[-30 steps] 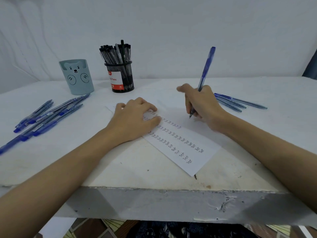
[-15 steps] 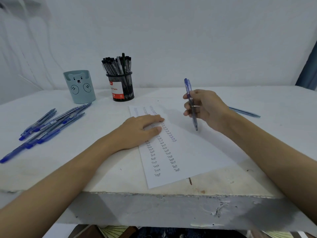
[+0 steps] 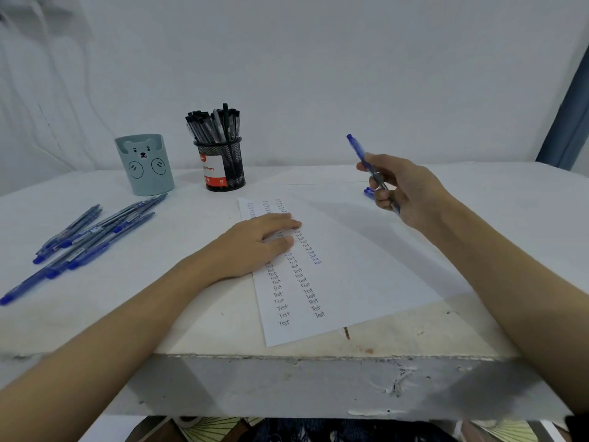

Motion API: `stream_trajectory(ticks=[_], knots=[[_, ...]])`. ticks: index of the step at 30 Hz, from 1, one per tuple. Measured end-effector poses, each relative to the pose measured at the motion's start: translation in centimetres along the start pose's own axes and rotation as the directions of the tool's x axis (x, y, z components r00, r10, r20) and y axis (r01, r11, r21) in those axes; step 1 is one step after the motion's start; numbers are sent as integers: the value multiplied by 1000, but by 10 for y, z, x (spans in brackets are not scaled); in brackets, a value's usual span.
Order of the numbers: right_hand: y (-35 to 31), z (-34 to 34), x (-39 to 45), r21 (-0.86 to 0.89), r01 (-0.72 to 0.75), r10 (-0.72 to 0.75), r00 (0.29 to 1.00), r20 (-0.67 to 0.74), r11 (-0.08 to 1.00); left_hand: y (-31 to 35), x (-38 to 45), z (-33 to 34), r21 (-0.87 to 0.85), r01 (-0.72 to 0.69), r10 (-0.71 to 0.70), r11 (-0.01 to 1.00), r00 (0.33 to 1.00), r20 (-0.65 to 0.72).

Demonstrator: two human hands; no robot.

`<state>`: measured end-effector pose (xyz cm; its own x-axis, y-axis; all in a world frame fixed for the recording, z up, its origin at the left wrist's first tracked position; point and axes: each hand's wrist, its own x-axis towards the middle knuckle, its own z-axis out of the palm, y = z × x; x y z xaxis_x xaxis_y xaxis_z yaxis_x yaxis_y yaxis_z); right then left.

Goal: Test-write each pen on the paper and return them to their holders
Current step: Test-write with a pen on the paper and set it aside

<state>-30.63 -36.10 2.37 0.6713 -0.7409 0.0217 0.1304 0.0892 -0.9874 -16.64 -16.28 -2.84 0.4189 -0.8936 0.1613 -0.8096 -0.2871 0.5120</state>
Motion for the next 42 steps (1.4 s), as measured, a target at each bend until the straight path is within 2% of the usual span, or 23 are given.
stream_trajectory(ticks=[4, 7, 8, 10, 11, 13, 18, 27, 30, 33, 36, 38, 42], knots=[[6, 2, 8, -221, -1, -10, 999, -45, 975, 4, -1, 0, 72, 7, -3, 997, 998, -56], [10, -6, 16, -416, 79, -122, 989, -78, 906, 7, -1, -1, 120, 10, 2, 993, 995, -100], [12, -10, 18, -538, 119, -190, 979, -79, 835, 7, -1, -1, 116, 9, 2, 993, 995, -97], [14, -16, 20, -777, 169, -328, 943, -52, 607, 8, -2, -2, 97, 9, -2, 995, 997, -72], [16, -18, 20, -842, 170, -364, 931, -34, 512, 7, -3, -1, 89, 13, -7, 996, 998, -60], [20, -20, 21, -890, 181, -381, 925, 9, 418, 7, -3, -2, 83, 16, -11, 996, 998, -57], [26, -24, 20, -934, 174, -380, 924, 45, 313, 7, -1, -3, 148, 47, -33, 988, 995, -95], [28, -30, 20, -949, 98, -390, 920, -29, 301, 5, -7, -11, 228, 98, -76, 969, 992, -101], [22, -20, 14, -932, 157, -417, 909, 6, 327, 3, -12, -17, 204, 108, -101, 973, 994, -44], [8, 16, -4, -846, 331, -470, 876, 111, 417, -5, -21, -26, 112, 80, -74, 991, 996, -59], [-1, 74, -28, -749, 499, -393, 854, 339, 437, -18, -48, -40, 85, 79, -68, 993, 989, -131], [0, 117, -42, -680, 591, -330, 806, 490, 434, -27, -73, -48, 74, 96, -82, 993, 982, -172], [17, 198, -57, -574, 723, -235, 678, 697, 385, -45, -124, -60, 129, 120, -86, 984, 967, -241]])
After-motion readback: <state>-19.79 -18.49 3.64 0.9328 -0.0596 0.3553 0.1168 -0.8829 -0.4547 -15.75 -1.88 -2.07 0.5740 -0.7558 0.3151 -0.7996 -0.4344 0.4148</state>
